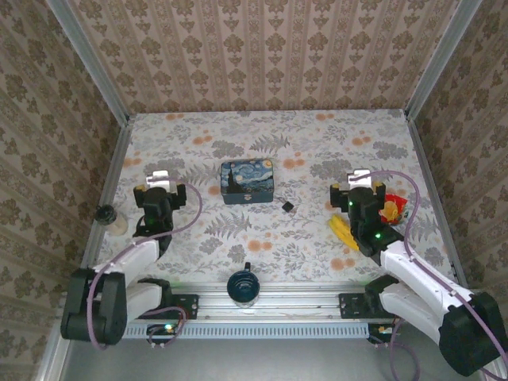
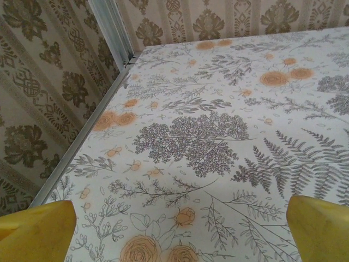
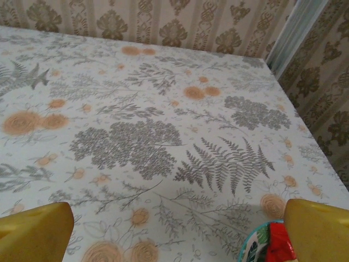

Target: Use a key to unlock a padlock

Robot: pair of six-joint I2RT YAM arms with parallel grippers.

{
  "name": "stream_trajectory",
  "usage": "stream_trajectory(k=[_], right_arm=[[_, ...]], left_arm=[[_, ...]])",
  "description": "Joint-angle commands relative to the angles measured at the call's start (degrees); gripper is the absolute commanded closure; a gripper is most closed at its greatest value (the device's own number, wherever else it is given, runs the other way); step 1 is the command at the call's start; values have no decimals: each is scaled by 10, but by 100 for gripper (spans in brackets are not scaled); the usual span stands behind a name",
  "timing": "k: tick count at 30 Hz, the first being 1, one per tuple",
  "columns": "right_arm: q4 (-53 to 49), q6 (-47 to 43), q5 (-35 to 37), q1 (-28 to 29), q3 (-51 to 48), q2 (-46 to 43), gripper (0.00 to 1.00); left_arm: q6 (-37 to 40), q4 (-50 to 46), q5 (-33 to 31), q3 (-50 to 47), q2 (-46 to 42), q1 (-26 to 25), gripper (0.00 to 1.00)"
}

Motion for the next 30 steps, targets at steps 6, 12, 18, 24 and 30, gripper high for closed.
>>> stream_trajectory(k=[6,12,18,24,30], right_arm=[[153,-17,-62,-66,-53,16,0],[193,-22,-94,-93,-70,26,0],[265,-21,-131,-116,-95,55,0],[351,-21,-164,-140,-119,103,0],[422,-14,-183,-169,-127,157,0]], left_arm=[[44,237,58,-29,131,39,0],[30,302,121,-23,211,63,0],[43,299,247,-9,239,86,0],[33,231,389,29,241,134,0],[22,231,357,29,241,135,0]])
